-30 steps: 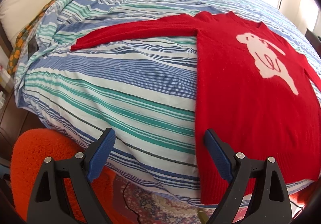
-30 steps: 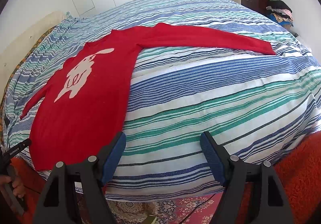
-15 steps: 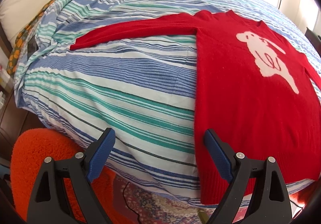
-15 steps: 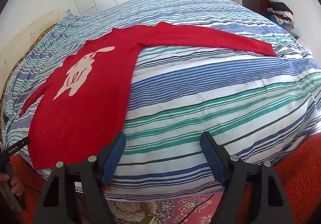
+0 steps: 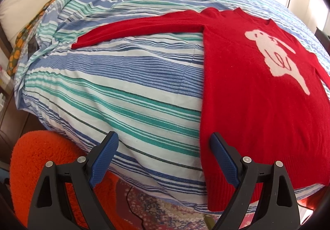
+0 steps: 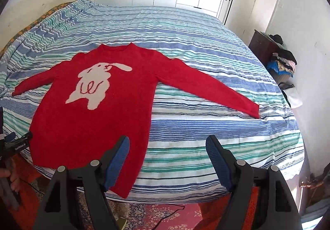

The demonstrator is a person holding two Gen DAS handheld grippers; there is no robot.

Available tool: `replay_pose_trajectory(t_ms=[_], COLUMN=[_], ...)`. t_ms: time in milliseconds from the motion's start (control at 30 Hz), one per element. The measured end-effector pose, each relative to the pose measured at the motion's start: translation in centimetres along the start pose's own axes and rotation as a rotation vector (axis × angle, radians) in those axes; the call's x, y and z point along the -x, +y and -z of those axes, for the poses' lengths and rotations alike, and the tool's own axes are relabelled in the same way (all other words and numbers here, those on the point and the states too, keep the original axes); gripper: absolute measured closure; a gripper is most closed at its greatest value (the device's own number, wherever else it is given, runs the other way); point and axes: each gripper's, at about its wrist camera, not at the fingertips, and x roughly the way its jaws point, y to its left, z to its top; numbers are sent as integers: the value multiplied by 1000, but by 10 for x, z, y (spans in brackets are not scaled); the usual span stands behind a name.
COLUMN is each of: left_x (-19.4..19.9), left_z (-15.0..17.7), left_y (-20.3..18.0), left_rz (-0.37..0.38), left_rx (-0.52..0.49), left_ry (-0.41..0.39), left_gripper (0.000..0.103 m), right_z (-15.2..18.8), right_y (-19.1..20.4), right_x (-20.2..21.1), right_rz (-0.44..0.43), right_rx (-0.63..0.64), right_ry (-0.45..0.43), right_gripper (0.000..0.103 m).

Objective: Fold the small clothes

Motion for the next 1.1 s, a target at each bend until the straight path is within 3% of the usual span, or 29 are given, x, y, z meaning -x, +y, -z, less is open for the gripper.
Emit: replay_pose_trajectory(t_ms=[267,633,767,867,1000,1100], left_x=[-1,-3,-2,-2,-1,0], left_z=[1,1,0,-1,-1,-1], left_y=[-2,3,2,3,7,11], left_rz=[-10,-2,-1,2,6,8], left_rx=[-16,8,11,17,29,43], left_ry=[1,10,8,9,10,10], left_gripper=[12,12,12,12,12,12], right_z=[-28,-31,-30,-24,-15,-15], right_y=[32,47,47,44,18,-50], right_x=[44,59,57,48,-3,-61], right_rz=[45,122,111,-15,-373,-423], right_rx=[150,237,227,181,11,-259], right_ry=[-39,-67,-75,-103,-50,-18], right_gripper=[27,27,27,26,24,24])
